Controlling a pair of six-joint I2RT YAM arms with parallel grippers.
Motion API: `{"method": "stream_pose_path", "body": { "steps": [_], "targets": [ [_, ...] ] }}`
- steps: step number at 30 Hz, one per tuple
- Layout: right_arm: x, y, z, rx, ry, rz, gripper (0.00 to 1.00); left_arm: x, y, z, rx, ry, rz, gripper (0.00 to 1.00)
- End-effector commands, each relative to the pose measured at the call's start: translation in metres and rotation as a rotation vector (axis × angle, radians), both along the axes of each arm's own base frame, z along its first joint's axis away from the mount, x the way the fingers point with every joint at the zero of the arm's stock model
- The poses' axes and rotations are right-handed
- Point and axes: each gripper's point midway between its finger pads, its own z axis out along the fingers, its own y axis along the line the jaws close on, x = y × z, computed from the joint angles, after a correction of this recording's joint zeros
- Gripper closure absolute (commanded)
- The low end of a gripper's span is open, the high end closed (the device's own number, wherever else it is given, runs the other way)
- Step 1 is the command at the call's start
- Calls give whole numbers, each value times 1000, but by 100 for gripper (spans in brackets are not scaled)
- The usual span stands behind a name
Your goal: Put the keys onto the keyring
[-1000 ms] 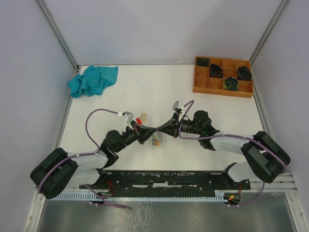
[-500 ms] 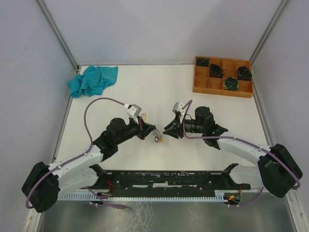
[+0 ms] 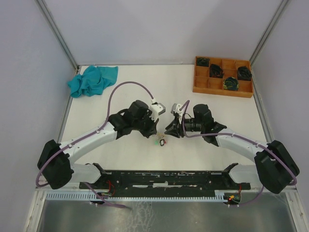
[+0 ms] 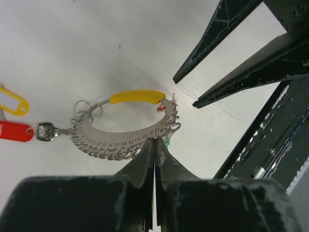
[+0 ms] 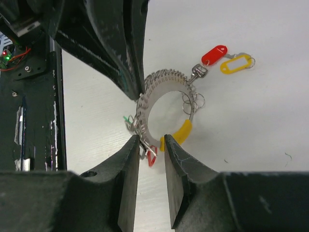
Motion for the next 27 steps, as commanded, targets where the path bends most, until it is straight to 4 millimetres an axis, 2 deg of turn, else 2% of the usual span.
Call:
{"method": "stream_pose_path", "body": {
  "steps": [1, 15, 27],
  "targets": [
    [11, 14, 28, 95, -104, 44, 66, -12, -5, 5, 45, 21, -135, 97],
    [-5, 30, 22, 156, -40, 193, 66, -10, -21, 26, -6, -10, -226, 97],
    [-10, 35, 29, 178, -26, 229, 74, -17, -27, 27, -29, 6, -278, 97]
  ]
}}
